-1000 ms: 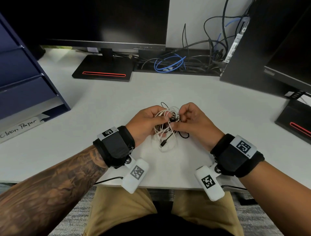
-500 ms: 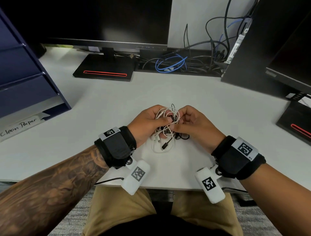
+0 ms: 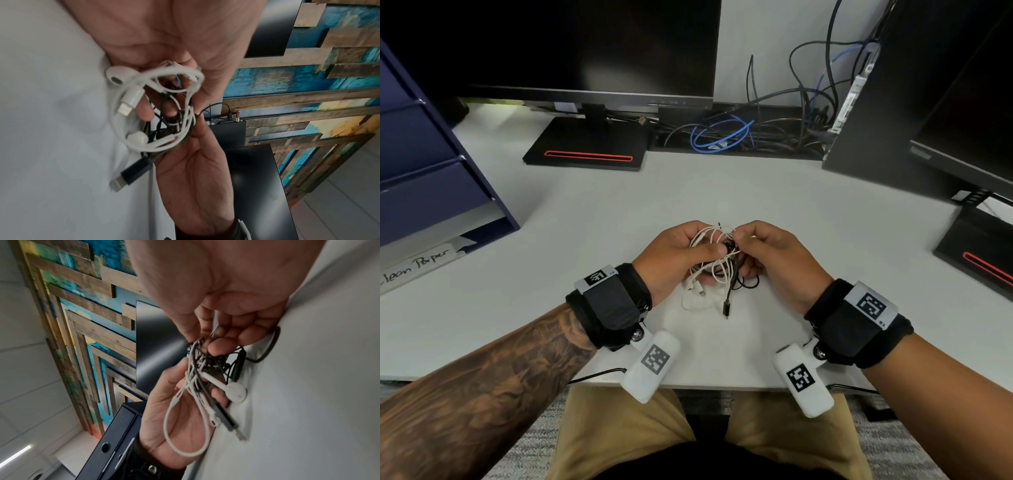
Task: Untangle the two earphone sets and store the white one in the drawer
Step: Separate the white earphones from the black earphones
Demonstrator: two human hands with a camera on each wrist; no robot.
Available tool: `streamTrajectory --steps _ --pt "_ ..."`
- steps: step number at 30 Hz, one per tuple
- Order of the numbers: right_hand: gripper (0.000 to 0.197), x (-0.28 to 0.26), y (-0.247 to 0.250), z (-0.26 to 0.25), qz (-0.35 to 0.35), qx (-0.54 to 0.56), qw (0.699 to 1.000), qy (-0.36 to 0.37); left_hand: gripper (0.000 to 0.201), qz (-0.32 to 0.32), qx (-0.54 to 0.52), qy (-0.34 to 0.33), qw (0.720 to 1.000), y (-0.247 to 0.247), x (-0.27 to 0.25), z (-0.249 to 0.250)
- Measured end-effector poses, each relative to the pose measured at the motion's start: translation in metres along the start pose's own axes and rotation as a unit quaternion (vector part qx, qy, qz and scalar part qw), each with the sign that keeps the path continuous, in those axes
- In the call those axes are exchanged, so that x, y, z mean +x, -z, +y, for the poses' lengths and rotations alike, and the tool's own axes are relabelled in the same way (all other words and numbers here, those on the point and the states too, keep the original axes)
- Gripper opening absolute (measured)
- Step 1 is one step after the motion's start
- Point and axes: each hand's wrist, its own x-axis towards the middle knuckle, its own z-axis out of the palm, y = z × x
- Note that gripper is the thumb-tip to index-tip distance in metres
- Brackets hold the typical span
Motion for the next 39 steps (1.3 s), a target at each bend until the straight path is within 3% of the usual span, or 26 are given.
streamTrajectory --steps 5,10,12,15,21,24,30,39 --pt "0.006 -0.001 -0.002 -0.001 0.019 0.012 1.000 0.002 0.015 0.016 -0.014 0.009 1.000 0.000 0.001 0.001" --pt "0.020 -0.006 -0.005 -0.002 -0.025 -0.013 0.999 0.017 0.008 0.011 -0.016 -0.006 1.000 0.000 -0.002 0.000" --pt "0.017 -0.007 -0.004 -0.002 -0.024 -0.017 0.999 0.029 0.010 0.021 -0.016 -0.008 1.000 0.000 -0.001 0.000" --pt "0.006 -0.005 -0.001 -0.003 0.011 0.001 0.999 0.042 0.020 0.041 -0.031 -0.010 0.999 0.001 0.002 -0.001" --pt "0.005 -0.002 0.005 -0.005 0.091 0.030 0.994 0.051 0.026 0.071 -0.048 -0.006 0.996 0.002 0.007 -0.003" --pt "0.018 -0.001 0.006 -0.007 0.125 0.061 0.989 0.048 0.026 0.064 -0.053 -0.006 0.996 0.003 0.008 -0.003" --pt "0.030 -0.006 0.000 -0.012 0.098 0.091 0.987 0.094 0.024 0.059 -0.052 -0.001 0.997 0.004 0.008 -0.004" --pt "0.018 -0.006 -0.001 -0.010 0.089 0.076 0.989 0.093 0.023 0.050 -0.048 0.002 0.998 0.003 0.006 -0.003"
